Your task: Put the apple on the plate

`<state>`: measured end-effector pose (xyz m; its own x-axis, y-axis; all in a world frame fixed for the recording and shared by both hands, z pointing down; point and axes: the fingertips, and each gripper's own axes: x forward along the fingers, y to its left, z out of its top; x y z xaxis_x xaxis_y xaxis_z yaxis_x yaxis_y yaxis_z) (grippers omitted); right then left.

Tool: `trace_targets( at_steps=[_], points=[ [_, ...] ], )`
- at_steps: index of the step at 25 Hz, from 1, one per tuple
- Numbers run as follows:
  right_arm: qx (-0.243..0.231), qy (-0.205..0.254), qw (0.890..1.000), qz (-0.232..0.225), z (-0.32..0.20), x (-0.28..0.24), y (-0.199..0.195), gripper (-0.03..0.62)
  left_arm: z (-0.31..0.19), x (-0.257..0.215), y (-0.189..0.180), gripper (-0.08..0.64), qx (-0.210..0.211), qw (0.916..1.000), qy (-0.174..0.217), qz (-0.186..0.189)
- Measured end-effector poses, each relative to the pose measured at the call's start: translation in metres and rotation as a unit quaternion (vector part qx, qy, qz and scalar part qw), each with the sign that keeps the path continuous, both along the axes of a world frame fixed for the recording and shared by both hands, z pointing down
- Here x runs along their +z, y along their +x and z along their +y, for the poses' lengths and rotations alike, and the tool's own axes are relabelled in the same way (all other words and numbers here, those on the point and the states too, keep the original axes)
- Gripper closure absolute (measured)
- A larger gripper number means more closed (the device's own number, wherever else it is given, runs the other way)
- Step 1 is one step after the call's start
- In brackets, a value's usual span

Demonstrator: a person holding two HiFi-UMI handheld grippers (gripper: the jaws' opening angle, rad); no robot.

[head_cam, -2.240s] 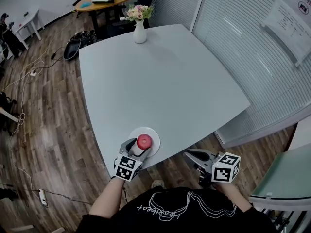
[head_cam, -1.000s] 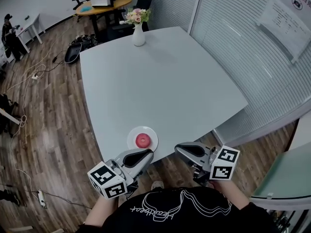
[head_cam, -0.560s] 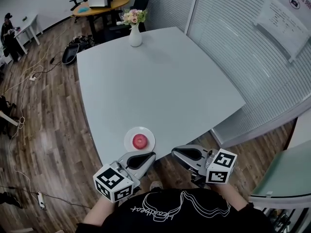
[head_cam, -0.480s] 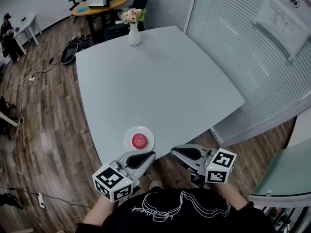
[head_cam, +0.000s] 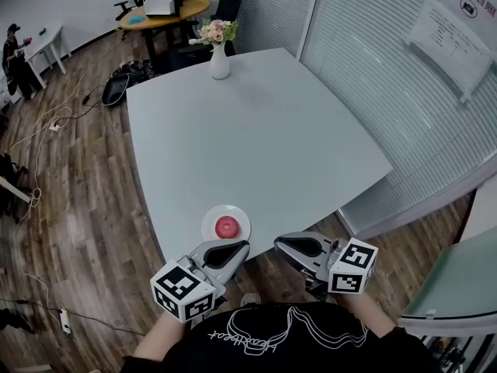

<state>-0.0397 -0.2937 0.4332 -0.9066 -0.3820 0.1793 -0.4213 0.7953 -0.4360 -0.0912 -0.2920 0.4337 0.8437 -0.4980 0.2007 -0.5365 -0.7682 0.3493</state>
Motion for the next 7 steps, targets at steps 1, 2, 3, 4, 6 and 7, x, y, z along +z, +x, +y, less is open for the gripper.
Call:
trace_targets(
  at_steps=[1, 2, 3, 4, 6, 7],
  points=[
    [-0.002, -0.003, 1.0, -0.005, 0.0004, -0.0007, -0.001, 0.584, -0.0009, -0.0003, -0.0008, 0.546, -0.003, 1.0, 0.004, -0.006],
    [-0.004, -0.006, 1.0, -0.01, 0.0004, -0.0015, -0.002, 0.584, -0.0021, -0.0007, -0.0014, 0.546, -0.005, 0.9999, 0.007, -0.012],
    [-0.005, -0.008, 1.0, -0.013, 0.0, -0.0019, -0.003, 0.584, -0.0033, -0.001, -0.0019, 0.546, -0.007, 0.9998, 0.011, -0.017],
    [-0.006, -0.009, 1.0, -0.013, -0.0006, -0.0017, -0.004, 0.584, -0.0045, -0.0014, -0.0024, 0.546, -0.009, 0.9996, 0.014, -0.022],
    [-0.007, -0.007, 1.0, -0.006, -0.0023, 0.0001, -0.0059, 0.584, -0.0066, -0.0022, -0.0033, 0.546, -0.012, 0.9994, 0.018, -0.027],
    [-0.007, -0.006, 1.0, -0.002, -0.0031, 0.0012, -0.0068, 0.584, -0.0076, -0.0026, -0.0037, 0.546, -0.012, 0.9993, 0.02, -0.028]
  ],
)
